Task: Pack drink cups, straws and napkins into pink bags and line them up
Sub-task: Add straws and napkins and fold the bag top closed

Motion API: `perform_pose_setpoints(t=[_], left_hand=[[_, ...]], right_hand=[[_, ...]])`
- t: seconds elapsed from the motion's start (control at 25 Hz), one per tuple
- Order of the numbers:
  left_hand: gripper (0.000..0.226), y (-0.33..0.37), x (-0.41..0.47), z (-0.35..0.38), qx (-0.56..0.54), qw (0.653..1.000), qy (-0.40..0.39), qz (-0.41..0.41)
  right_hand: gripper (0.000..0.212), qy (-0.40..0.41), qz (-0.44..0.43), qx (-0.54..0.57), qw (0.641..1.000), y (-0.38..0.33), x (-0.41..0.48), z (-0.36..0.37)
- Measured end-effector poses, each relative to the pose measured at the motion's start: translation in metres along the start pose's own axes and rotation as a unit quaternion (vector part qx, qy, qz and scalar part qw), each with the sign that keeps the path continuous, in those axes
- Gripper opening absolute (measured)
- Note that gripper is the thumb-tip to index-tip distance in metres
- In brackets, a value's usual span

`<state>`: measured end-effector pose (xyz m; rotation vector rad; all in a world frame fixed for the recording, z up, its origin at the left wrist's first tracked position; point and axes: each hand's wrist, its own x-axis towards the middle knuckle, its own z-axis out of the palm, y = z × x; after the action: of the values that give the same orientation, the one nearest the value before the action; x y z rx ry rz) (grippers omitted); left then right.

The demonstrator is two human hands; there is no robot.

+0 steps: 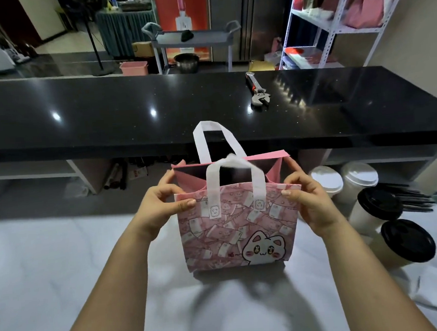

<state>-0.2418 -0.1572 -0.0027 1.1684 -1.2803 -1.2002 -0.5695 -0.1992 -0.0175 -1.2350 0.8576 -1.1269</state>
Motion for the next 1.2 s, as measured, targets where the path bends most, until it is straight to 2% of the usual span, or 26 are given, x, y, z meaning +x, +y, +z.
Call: perform_pose_setpoints(t=[0.12,0.2,0.4,0.56,0.72,0.84,0.92,1.0,1.08,1.12,1.2], left_hand=[[0.028,-0.005,0.003,0.004,-0.02,0.999,0.032,0.014],[0.022,-0.01,0.002,0.004,-0.023,0.998,0.058,0.03],[0.017,-0.021,-0.002,0.013,-0.01,0.981,0.171,0.091],[0.033,-0.03,-0.004,0.015,-0.043,0.966,0.243,0.075],[0.046,-0.029,-0.005,0.013,-0.077,0.964,0.248,0.058],[0.051,-0.023,-0.007,0.01,-0.059,0.975,0.208,0.055],[0.063,-0.018,-0.01,0.007,-0.002,0.982,0.178,0.068],[0.066,-0.013,-0.014,0.004,0.088,0.976,0.167,0.106],[0.058,-0.009,-0.017,0.001,0.18,0.959,0.157,0.151],[0.055,-0.008,-0.019,-0.001,0.208,0.952,0.151,0.168],[0.053,-0.009,-0.022,-0.005,0.233,0.943,0.139,0.194]], right_hand=[[0.014,-0.012,0.014,0.013,1.0,-0.003,0.01,0.0],[0.015,-0.017,0.023,0.012,1.0,-0.005,0.013,-0.002],[0.013,0.082,-0.025,-0.03,0.996,0.01,0.006,0.003],[0.019,0.118,-0.057,-0.001,0.991,0.016,0.0,0.015],[0.024,0.144,-0.076,-0.012,0.987,0.018,0.0,0.022],[0.046,0.152,-0.104,-0.087,0.979,0.02,0.003,0.024],[0.053,0.114,-0.168,-0.222,0.954,0.019,0.003,0.02],[0.055,0.071,-0.246,-0.356,0.899,0.015,0.002,0.016],[0.051,0.05,-0.306,-0.438,0.844,0.011,0.005,0.012],[0.048,0.044,-0.315,-0.461,0.829,0.009,0.006,0.011],[0.043,0.039,-0.296,-0.475,0.827,0.006,0.005,0.012]])
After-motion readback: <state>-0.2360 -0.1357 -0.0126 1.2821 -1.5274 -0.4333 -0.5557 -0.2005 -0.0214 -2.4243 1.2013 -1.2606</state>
